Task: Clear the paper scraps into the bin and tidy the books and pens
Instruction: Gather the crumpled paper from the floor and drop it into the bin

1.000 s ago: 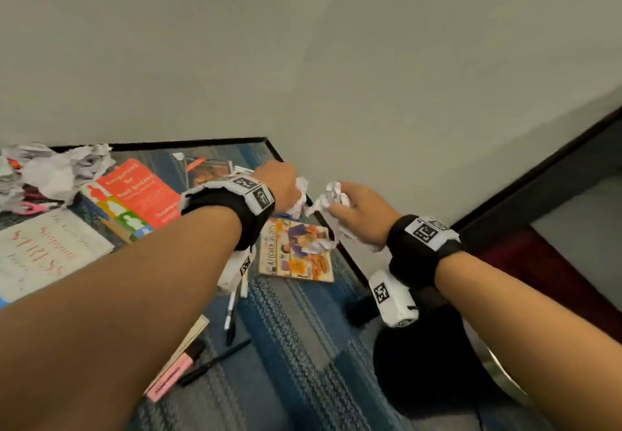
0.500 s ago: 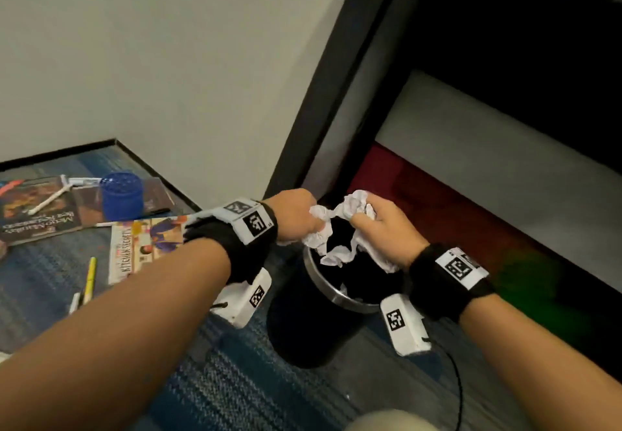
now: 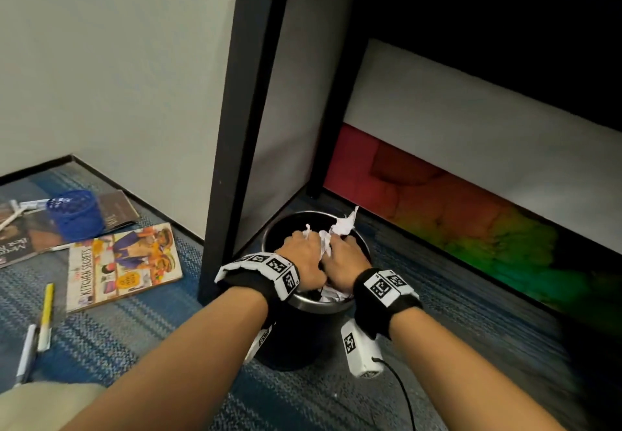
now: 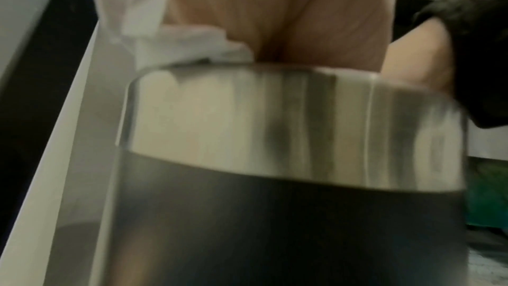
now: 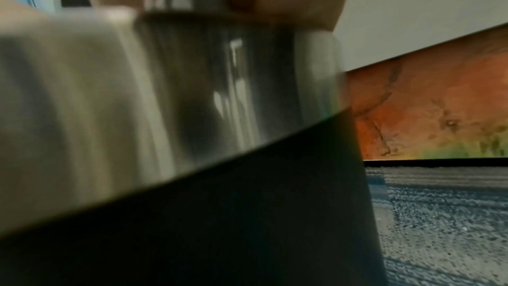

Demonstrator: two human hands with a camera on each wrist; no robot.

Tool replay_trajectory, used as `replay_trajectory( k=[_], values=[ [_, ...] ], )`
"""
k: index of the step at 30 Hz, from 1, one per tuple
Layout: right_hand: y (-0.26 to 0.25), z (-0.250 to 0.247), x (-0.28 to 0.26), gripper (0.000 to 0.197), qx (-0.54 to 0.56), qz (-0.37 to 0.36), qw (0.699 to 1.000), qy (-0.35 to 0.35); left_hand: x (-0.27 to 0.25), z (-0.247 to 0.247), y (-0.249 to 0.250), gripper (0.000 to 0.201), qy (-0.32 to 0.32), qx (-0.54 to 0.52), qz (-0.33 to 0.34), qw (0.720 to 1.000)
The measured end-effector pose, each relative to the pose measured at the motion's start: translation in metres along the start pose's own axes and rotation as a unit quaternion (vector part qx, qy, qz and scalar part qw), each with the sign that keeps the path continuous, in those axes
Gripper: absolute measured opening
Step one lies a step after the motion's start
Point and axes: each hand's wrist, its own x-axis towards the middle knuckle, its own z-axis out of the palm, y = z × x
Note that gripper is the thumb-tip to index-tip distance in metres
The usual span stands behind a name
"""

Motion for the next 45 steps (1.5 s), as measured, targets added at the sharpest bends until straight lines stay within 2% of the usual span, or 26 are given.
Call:
replay_trajectory(
  k=[2, 4, 7, 8, 10, 12, 14, 15, 17, 19, 21, 22, 24, 26, 27, 29, 32, 34, 37, 41, 45],
  values=[
    [-0.002, -0.004, 0.002, 0.035, -0.068, -0.017, 0.995, -0.066, 0.002, -0.002, 0.000, 0.068, -0.022, 0.038, -0.011, 0.999],
    [-0.004, -0.010, 0.003, 0.033, -0.084, -0.021, 0.991, -0.099, 0.005, -0.006, -0.002, 0.065, -0.012, 0.004, -0.009, 1.000],
    [-0.002, -0.021, 0.004, 0.024, -0.051, -0.024, 0.997, -0.046, 0.006, -0.016, -0.005, 0.056, 0.040, -0.112, 0.016, 0.993],
    [-0.001, -0.025, 0.003, 0.018, -0.030, -0.020, 0.999, -0.021, 0.005, -0.020, -0.005, 0.051, 0.068, -0.139, 0.028, 0.988],
    [-0.002, -0.032, 0.001, 0.019, -0.005, -0.014, 1.000, 0.022, 0.004, -0.029, -0.005, 0.039, 0.133, -0.179, 0.056, 0.973],
    [-0.008, -0.039, -0.004, 0.022, -0.006, -0.039, 0.998, 0.053, 0.001, -0.040, -0.006, 0.028, 0.171, -0.217, 0.083, 0.957],
    [-0.020, -0.043, -0.012, 0.023, 0.002, -0.086, 0.993, 0.078, -0.003, -0.053, -0.012, 0.024, 0.180, -0.210, 0.097, 0.956],
    [-0.026, -0.044, -0.015, 0.024, 0.020, -0.113, 0.991, 0.074, -0.003, -0.060, -0.017, 0.026, 0.182, -0.195, 0.097, 0.959],
    [-0.041, -0.040, -0.022, 0.037, 0.047, -0.165, 0.985, 0.016, -0.009, -0.076, -0.031, 0.027, 0.189, -0.178, 0.080, 0.962],
    [-0.054, -0.029, -0.026, 0.059, 0.009, -0.190, 0.980, -0.060, -0.018, -0.089, -0.046, 0.026, 0.185, -0.163, 0.061, 0.967],
    [-0.063, -0.015, -0.027, 0.068, -0.061, -0.204, 0.973, -0.086, -0.029, -0.096, -0.060, 0.023, 0.158, -0.108, 0.050, 0.980],
    [-0.065, -0.009, -0.027, 0.065, -0.090, -0.211, 0.971, -0.066, -0.035, -0.097, -0.066, 0.020, 0.138, -0.069, 0.045, 0.987],
    [-0.077, -0.003, -0.029, 0.049, -0.148, -0.237, 0.960, 0.029, -0.047, -0.099, -0.082, 0.020, 0.102, 0.013, 0.037, 0.994],
    [-0.098, 0.000, -0.030, 0.035, -0.207, -0.290, 0.926, 0.127, -0.060, -0.106, -0.107, 0.026, 0.084, 0.069, 0.017, 0.994],
    [-0.112, 0.002, -0.031, 0.030, -0.221, -0.317, 0.910, 0.153, -0.068, -0.112, -0.123, 0.027, 0.086, 0.087, 0.001, 0.993],
    [-0.150, 0.008, -0.033, 0.026, -0.215, -0.359, 0.896, 0.151, -0.091, -0.126, -0.159, 0.029, 0.097, 0.123, -0.042, 0.987],
    [-0.217, 0.032, -0.030, 0.027, -0.219, -0.407, 0.882, 0.090, -0.140, -0.151, -0.225, 0.042, 0.095, 0.185, -0.115, 0.971],
    [-0.268, 0.059, -0.029, 0.027, -0.233, -0.443, 0.865, 0.048, -0.182, -0.168, -0.272, 0.055, 0.089, 0.226, -0.156, 0.957],
    [-0.349, 0.106, -0.033, 0.025, -0.262, -0.486, 0.833, -0.026, -0.256, -0.187, -0.348, 0.061, 0.104, 0.265, -0.204, 0.937],
    [-0.462, 0.161, -0.052, 0.029, -0.334, -0.512, 0.777, -0.151, -0.364, -0.177, -0.446, 0.048, 0.116, 0.208, -0.309, 0.921],
    [-0.554, 0.210, -0.077, 0.030, -0.366, -0.538, 0.739, -0.175, -0.451, -0.147, -0.510, 0.046, 0.003, 0.121, -0.386, 0.915]
  ],
)
